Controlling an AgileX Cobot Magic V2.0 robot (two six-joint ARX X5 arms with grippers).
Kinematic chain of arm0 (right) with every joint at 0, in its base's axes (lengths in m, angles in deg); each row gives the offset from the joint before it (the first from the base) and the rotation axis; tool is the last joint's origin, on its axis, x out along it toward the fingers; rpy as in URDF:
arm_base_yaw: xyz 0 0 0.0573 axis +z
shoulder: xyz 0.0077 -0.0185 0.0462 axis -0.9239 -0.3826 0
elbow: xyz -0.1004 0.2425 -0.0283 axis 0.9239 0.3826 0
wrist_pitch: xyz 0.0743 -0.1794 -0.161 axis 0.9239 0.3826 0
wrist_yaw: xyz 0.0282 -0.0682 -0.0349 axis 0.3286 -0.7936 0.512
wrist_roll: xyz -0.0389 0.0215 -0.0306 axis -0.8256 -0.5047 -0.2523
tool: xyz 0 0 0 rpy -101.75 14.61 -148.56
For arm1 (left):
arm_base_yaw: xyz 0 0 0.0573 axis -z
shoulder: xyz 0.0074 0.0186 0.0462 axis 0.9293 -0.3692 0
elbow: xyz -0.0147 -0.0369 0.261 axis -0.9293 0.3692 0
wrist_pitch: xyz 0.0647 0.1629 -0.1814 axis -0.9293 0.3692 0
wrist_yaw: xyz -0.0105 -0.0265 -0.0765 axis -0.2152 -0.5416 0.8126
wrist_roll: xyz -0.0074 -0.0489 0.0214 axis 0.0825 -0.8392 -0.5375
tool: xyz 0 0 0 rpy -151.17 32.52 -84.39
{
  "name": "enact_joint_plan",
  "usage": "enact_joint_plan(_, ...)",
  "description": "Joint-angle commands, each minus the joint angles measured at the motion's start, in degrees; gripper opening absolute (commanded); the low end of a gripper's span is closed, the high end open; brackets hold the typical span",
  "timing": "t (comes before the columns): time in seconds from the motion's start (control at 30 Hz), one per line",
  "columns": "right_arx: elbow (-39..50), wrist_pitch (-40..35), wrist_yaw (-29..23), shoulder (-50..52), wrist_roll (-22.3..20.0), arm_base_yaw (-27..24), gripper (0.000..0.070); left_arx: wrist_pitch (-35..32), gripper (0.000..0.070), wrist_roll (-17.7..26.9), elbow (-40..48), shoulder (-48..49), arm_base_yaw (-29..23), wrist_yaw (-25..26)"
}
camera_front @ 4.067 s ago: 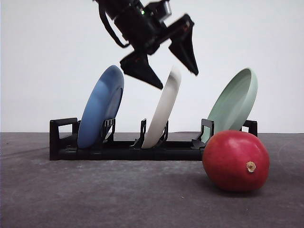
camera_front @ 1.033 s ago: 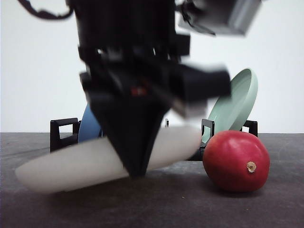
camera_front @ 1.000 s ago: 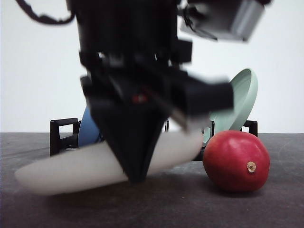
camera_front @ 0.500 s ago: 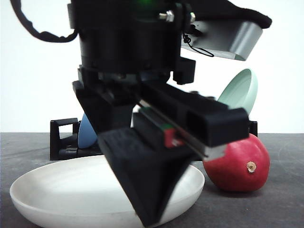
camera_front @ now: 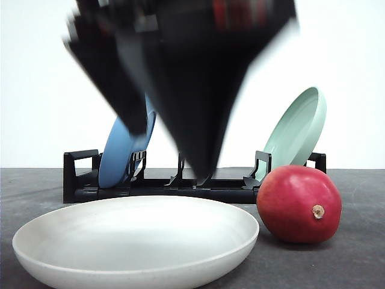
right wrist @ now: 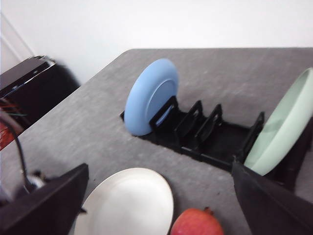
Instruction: Place pomegranate in white plate
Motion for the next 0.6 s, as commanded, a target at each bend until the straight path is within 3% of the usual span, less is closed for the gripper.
enact_joint_plan(0.0,-0.85,0.23,-0.03,-0.75,0.62,1.27,0.0596,-0.13,0.06,-1.45,-0.59,2.37,0.66,-0.07)
enact_joint_plan(0.43,-0.85,6.32,-0.74,-16.88,1.95,11.77,0.0597,-2.23,0.0596,-3.17,-0.59,26.41,0.66,0.58)
enact_joint_plan(0.57,-0.85,6.27,-5.32,-24.17,2.22,14.37,0.0606,-1.45,0.0596,-3.13,-0.59,31.43,0.66,2.86)
